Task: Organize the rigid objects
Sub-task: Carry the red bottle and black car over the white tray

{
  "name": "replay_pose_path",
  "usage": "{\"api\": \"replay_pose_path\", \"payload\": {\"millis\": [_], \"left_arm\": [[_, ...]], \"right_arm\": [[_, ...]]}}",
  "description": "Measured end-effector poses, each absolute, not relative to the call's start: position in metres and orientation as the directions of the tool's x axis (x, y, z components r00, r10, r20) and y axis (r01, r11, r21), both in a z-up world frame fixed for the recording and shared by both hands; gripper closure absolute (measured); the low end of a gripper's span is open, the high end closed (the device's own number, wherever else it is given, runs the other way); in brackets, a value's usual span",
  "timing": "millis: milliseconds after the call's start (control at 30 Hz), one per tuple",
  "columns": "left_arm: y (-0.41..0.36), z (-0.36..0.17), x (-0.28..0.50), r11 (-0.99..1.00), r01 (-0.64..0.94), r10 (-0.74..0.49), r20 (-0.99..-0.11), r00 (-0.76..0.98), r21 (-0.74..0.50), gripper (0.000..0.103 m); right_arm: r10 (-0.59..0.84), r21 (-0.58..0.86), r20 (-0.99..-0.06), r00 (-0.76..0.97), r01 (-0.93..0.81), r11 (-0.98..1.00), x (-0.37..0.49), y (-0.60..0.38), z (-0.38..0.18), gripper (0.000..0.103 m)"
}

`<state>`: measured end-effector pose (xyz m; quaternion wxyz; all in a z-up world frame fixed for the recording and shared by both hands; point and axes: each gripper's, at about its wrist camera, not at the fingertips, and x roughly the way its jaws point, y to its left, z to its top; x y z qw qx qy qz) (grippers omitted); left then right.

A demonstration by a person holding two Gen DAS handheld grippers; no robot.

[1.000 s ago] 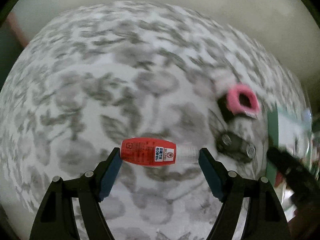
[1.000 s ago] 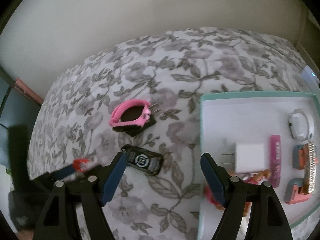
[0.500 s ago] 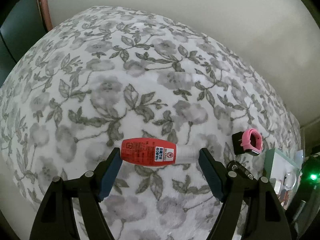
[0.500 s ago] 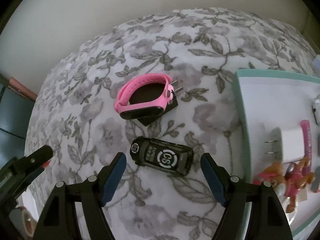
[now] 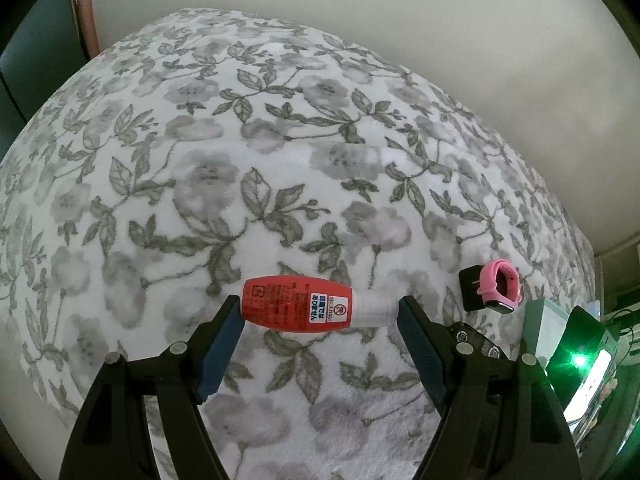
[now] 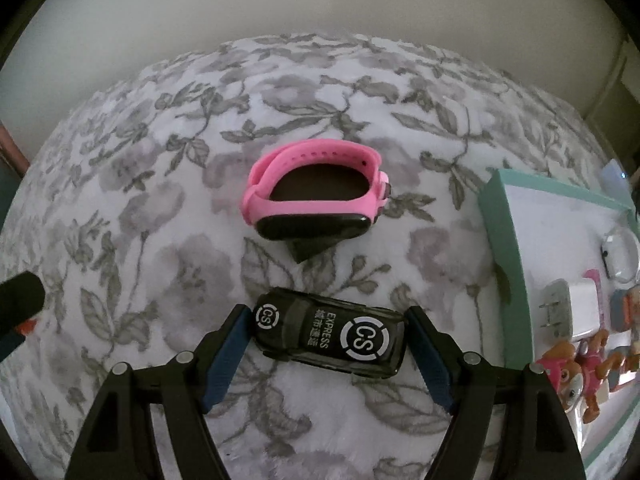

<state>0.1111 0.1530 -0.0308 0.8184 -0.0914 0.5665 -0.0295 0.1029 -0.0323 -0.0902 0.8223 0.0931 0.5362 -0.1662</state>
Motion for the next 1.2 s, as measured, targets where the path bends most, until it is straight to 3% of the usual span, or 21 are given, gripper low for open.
{"api": "replay_pose_path", "payload": {"millis": [367, 767, 867, 1200], "left_arm": [[0.142, -0.017, 0.106, 0.985, -0.028, -0.145, -0.911, 0.386, -0.169, 0.024], [0.096, 0.019, 0.089, 0.982, 0.09, -0.19, -0.875, 0.445, -0.168, 0.024], [0.077, 0.025, 0.083, 0.983, 0.135, -0.17, -0.873, 0.457, -0.122, 0.024], [0.024, 0.034, 0.064, 0.956, 0.256, -0.245, -0.866, 0.435, -0.142, 0.024]], "right_arm": [[-0.133, 0.009, -0.909, 0.394, 0.338, 0.941, 0.088, -0.033, -0.078, 0.024], [-0.103, 0.148, -0.847, 0.522, 0.416, 0.897, 0.038, -0.09, -0.003, 0.024], [-0.117, 0.152, -0.833, 0.541, 0.427, 0.891, 0.026, -0.099, 0.011, 0.024], [-0.167, 0.164, -0.81, 0.562, 0.491, 0.856, -0.008, -0.151, 0.038, 0.024]]}}
